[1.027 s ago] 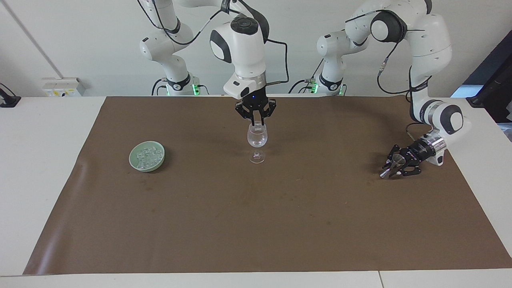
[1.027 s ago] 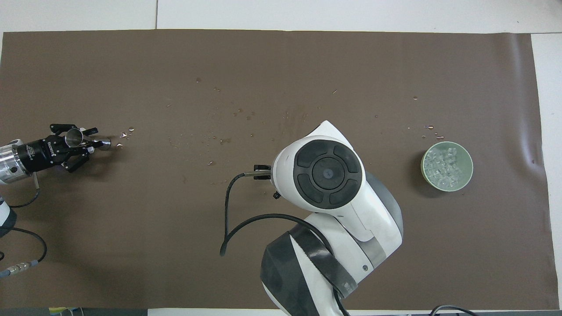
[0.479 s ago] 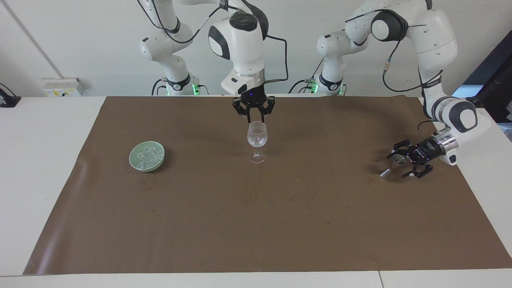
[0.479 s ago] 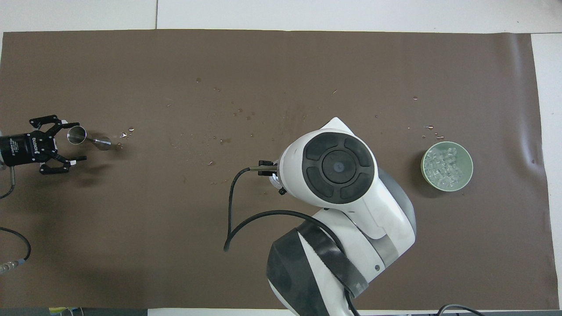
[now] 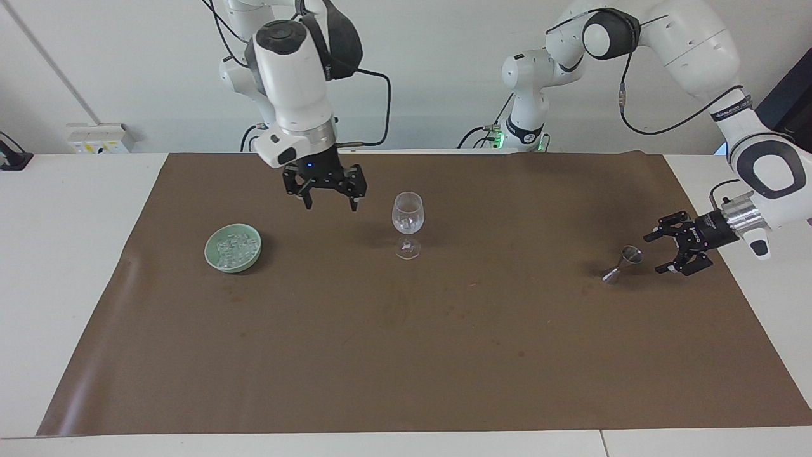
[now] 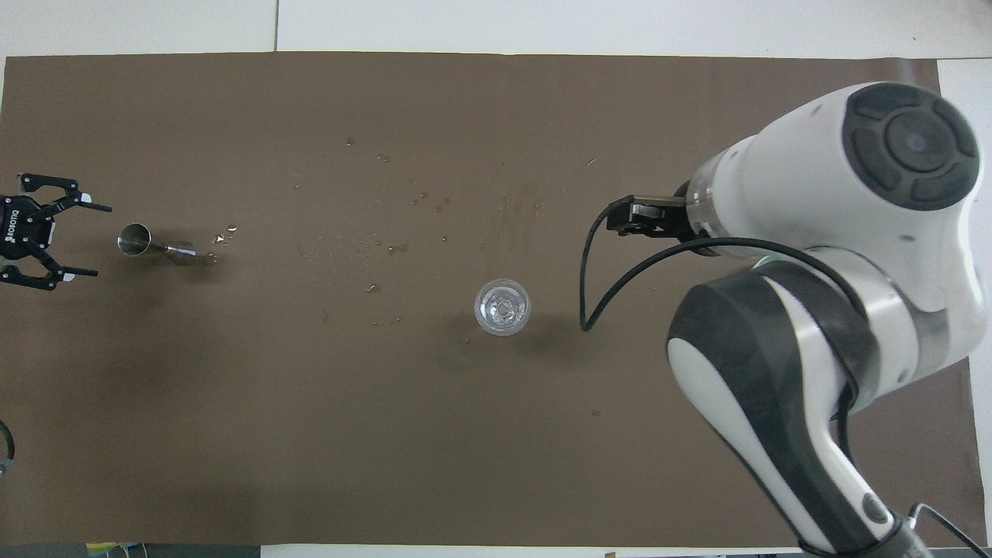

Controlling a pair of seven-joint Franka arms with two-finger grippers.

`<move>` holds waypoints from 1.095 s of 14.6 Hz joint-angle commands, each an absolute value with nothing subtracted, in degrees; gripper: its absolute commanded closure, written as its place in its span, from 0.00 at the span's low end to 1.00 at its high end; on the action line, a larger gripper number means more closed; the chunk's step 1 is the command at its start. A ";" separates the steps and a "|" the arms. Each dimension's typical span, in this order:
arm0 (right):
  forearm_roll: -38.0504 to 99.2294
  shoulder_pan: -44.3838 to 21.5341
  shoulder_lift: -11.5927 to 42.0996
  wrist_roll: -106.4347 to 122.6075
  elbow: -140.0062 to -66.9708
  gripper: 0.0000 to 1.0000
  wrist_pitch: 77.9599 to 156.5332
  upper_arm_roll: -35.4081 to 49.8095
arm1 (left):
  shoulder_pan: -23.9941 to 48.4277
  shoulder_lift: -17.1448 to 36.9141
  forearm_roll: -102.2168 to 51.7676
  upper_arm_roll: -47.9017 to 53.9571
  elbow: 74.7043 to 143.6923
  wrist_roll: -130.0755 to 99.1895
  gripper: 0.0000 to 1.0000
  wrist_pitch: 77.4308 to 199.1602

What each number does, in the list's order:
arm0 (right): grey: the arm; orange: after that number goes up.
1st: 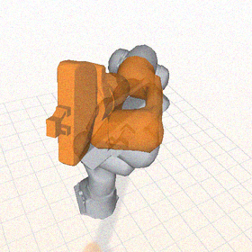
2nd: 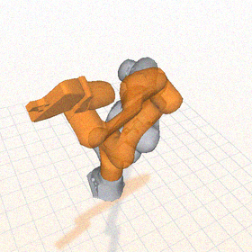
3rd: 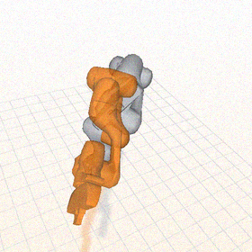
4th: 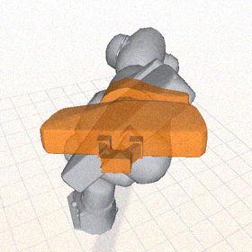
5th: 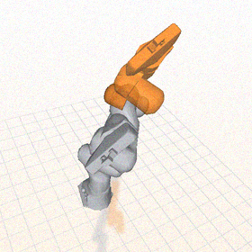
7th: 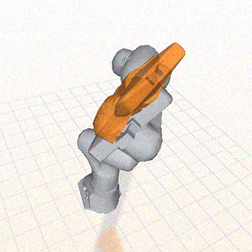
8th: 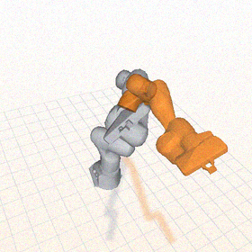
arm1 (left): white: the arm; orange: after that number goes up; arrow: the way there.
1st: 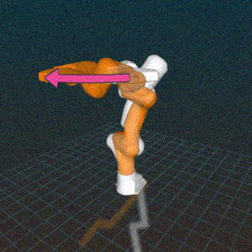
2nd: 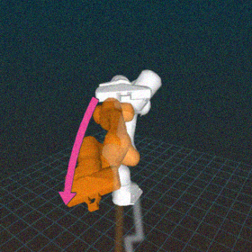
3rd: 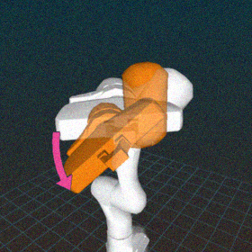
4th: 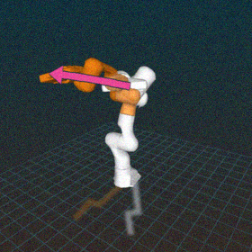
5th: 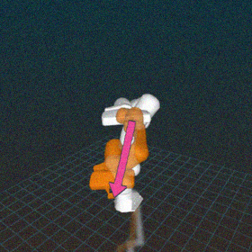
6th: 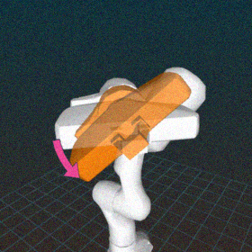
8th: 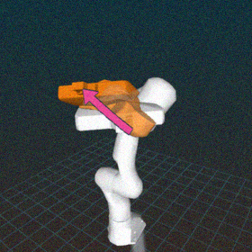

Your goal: Pour wine and add ice with both arms

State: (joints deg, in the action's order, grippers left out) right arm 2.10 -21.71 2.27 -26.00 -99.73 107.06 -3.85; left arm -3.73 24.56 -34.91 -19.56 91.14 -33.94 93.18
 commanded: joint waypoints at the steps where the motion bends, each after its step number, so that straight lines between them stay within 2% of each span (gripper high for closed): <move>1: 1.85 -17.59 -0.26 -22.94 -100.28 0.00 103.02 -3.34 | 2.09 19.44 -26.30 -20.13 92.20 -21.33 0.00 95.44; 7: 1.84 -4.77 -3.34 -7.25 -100.55 0.00 97.12 -3.34 | 7.80 10.91 -19.45 -20.04 92.28 -16.70 0.00 94.22; 11: 1.67 0.35 -4.22 -4.04 -99.76 0.00 94.59 -3.34 | 12.56 8.71 -11.35 -19.95 92.90 -11.09 0.00 94.22; 14: 0.10 0.52 -5.18 -3.87 -96.95 0.00 90.45 -3.08 | 11.52 7.04 -8.97 -17.25 92.90 -8.27 0.00 94.92; 16: 0.00 2.36 -5.80 1.62 -96.24 0.00 88.69 -3.43 | 7.05 5.54 -4.77 -9.89 92.99 -6.51 0.00 94.92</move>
